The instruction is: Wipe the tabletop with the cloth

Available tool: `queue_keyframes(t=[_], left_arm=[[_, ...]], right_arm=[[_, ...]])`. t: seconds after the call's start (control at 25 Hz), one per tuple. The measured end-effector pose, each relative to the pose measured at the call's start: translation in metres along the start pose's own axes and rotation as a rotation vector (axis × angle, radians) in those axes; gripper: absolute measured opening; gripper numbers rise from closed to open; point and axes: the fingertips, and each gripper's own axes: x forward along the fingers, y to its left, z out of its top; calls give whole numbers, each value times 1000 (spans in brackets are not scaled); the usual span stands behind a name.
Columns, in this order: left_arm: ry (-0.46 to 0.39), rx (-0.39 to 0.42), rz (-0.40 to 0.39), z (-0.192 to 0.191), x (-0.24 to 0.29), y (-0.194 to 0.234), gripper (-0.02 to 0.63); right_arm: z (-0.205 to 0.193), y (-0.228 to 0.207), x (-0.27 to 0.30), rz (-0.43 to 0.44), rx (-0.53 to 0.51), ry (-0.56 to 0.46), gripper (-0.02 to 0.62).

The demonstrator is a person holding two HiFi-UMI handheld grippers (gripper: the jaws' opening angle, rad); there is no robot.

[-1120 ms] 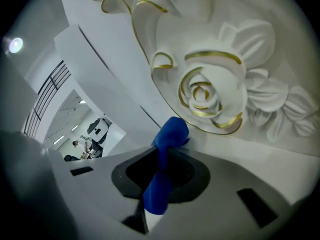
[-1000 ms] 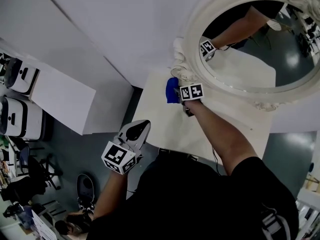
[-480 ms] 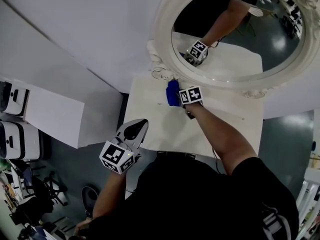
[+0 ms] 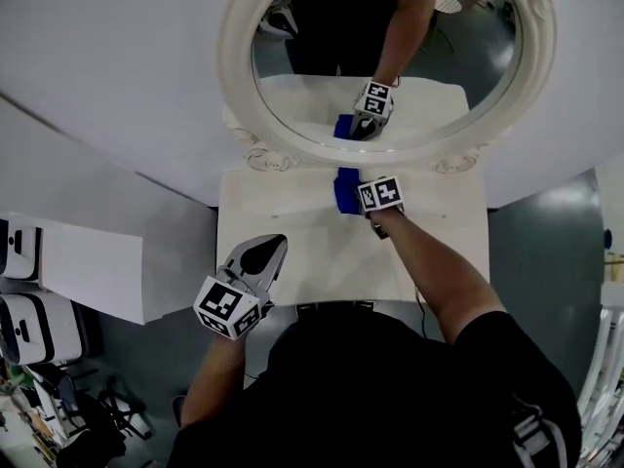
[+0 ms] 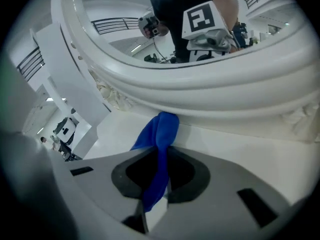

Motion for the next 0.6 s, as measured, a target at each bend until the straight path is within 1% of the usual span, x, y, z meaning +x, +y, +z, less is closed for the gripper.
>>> queue_keyframes(t=[0.4,0.6], left_arm=[[9,33,-117,13,65,-46,11],[9,49,-155,19,89,-67,11]], right_arm=[[-41,-112,-74,-122,116,-36,41],[-60,-161,-108,-176,150,-47,41]])
